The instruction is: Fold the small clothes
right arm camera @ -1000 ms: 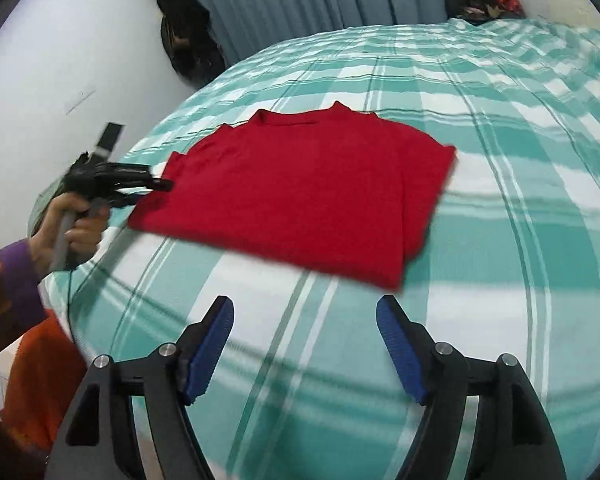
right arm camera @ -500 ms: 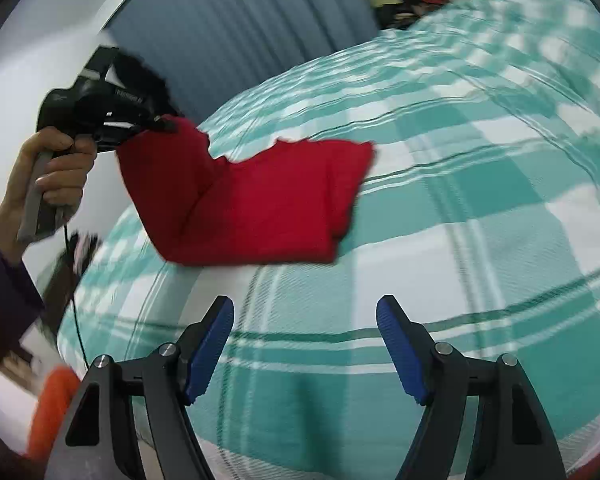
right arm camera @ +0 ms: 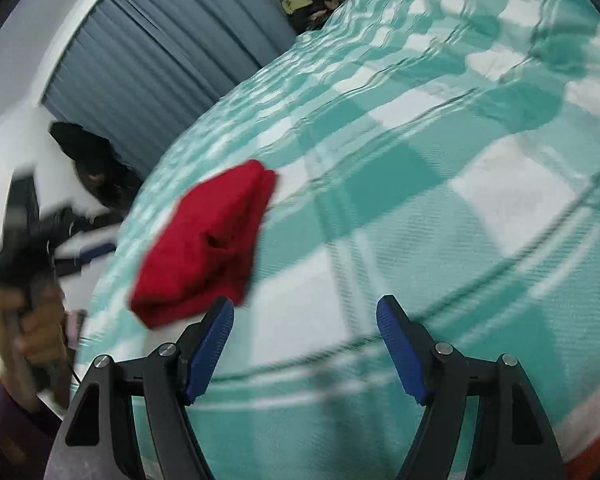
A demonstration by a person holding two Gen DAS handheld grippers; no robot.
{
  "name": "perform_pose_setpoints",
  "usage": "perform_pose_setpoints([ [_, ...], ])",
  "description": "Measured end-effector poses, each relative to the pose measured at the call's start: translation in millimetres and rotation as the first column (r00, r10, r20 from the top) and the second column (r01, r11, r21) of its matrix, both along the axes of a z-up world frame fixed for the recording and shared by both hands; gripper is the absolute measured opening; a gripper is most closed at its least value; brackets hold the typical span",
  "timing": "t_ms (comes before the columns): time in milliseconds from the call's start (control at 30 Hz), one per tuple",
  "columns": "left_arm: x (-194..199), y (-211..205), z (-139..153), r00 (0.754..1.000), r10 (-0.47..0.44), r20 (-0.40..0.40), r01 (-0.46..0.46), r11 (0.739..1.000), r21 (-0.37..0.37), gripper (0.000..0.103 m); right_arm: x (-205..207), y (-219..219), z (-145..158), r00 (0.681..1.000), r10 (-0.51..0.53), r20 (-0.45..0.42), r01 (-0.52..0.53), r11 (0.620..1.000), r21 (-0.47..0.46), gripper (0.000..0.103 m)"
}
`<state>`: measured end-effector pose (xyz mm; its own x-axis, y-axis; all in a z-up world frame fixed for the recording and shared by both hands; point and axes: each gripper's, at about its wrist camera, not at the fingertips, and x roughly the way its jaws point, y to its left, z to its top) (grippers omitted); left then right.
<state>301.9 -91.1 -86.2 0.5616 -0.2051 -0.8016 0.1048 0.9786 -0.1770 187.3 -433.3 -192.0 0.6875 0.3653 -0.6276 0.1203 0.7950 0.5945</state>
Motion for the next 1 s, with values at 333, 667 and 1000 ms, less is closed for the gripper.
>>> perform_pose_setpoints([
  [333,-17.3,-36.6,-48.8,0.978,-0.206,0.018,0.195,0.947,0.255,0.041,109.5,71.7,28.2,0.968,0.252,-0.023,-0.253,0.963,-0.088,0.055],
  [667,-60.1,-22.7,-69.3,0.956,-0.286,0.064,0.245,0.901,0.358,0.081,118.6,72.8,-5.1,0.946,0.304,-0.114,-0.312,0.948,-0.063,0.025],
  [1000,-40.2,14.3,-86.3,0.996,-0.093,-0.011,0.093,0.982,0.164,0.005,117.0,76.8,18.4,0.937,0.334,-0.1,-0.325,0.941,0.098,0.007],
])
